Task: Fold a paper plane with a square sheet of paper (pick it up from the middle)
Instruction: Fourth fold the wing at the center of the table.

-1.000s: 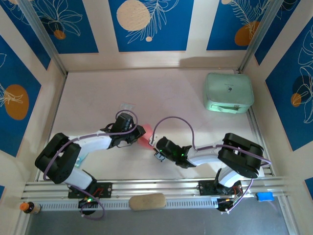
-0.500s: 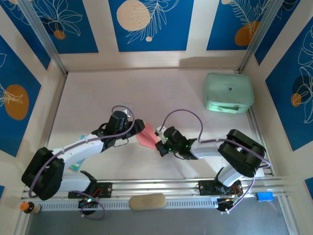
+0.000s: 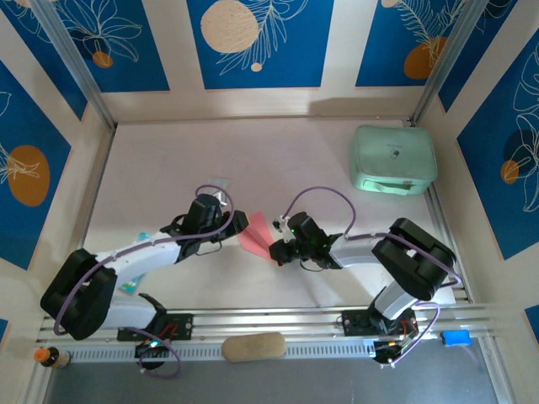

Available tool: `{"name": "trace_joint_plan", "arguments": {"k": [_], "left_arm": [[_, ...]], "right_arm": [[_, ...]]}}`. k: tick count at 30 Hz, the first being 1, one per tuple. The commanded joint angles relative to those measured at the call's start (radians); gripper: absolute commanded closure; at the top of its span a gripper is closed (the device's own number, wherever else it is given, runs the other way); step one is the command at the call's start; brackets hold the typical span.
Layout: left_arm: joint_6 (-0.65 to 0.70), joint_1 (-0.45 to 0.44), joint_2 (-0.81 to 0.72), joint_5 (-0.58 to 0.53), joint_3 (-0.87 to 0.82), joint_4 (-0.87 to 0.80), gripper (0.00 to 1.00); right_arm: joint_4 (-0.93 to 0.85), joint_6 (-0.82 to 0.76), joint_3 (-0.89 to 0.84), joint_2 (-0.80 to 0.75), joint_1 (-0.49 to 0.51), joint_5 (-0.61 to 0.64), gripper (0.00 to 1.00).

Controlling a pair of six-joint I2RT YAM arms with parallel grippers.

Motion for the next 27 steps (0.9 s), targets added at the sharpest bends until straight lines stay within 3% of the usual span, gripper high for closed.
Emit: {"name": "trace_joint_plan", "arguments": {"k": [1, 14, 27], "left_arm": [[-0.013, -0.002, 0.014, 0.048, -0.03, 0.066, 0.67], [-0.113, -0.016, 0.211, 0.217, -0.006, 0.256, 0.91], [-0.139, -0.05, 0.321, 0.228, 0.024, 0.322, 0.93]], "right_arm": [[0.002, 0.086, -0.004, 0.018, -0.003, -0.03, 0.99], [0.089, 0.251, -0.083, 0.039, -0.008, -0.025, 0.99], [0.229, 0.358, -0.135, 0.062, -0.015, -0.06, 0.98]]}}
